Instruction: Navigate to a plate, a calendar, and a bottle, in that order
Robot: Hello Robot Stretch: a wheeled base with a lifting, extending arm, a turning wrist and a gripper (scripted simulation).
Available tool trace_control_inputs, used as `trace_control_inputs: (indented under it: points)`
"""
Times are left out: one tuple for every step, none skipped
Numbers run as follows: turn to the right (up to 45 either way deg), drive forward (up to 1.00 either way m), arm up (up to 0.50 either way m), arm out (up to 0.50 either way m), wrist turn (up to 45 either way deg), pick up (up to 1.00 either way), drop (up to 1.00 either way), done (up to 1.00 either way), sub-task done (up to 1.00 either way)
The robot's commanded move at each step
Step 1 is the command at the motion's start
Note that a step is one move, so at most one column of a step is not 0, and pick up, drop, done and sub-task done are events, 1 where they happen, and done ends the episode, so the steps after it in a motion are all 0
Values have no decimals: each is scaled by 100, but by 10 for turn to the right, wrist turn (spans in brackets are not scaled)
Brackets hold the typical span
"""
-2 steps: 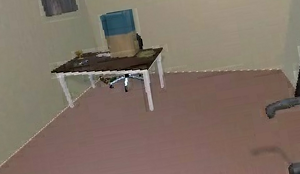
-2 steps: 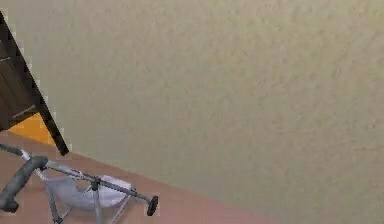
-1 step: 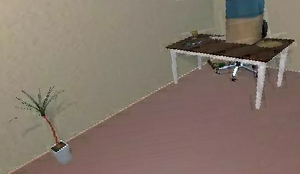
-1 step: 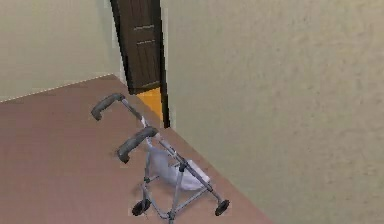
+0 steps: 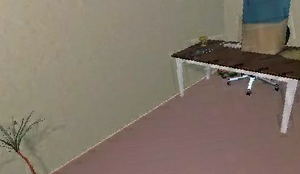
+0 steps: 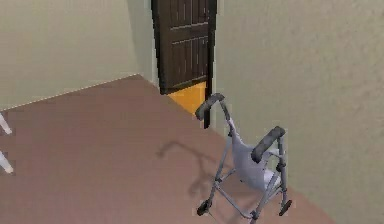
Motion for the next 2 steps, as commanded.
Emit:
trace_control_inputs:
  points:
    - [450, 0, 0, 0, 0, 0, 0, 0, 0]
    - [30, 0, 0, 0, 0, 0, 0, 0, 0]
